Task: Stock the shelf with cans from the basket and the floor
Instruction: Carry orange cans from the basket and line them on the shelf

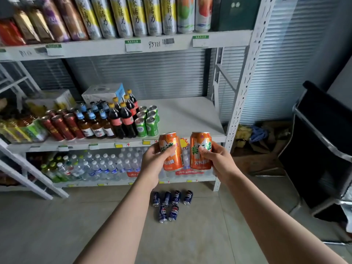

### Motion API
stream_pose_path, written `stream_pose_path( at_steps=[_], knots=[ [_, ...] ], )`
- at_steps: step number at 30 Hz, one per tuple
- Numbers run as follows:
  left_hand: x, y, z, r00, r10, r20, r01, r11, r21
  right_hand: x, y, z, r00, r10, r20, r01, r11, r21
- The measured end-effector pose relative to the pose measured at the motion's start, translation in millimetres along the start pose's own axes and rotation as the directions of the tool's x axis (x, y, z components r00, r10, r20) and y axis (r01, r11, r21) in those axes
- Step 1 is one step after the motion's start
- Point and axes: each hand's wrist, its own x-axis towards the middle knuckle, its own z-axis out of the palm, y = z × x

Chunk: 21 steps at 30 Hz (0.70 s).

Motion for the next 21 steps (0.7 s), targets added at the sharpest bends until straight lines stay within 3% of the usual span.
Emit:
stream_pose_path(
  at_steps=[12,21],
  knots=[
    [194.2,8.7,14.0,0.999,-0.039,-0.009,0.039,0.999,0.003,193.7,-13.7,-9.0,0.998,0.066,-0.003,-0.066,0.994,-0.082],
    [322.6,-0.7,7.9,0.999,-0.048,0.003,0.048,0.995,0.091,320.1,2.1,5.4,1.0,0.023,0.009,-0.021,0.991,-0.131]
  ],
)
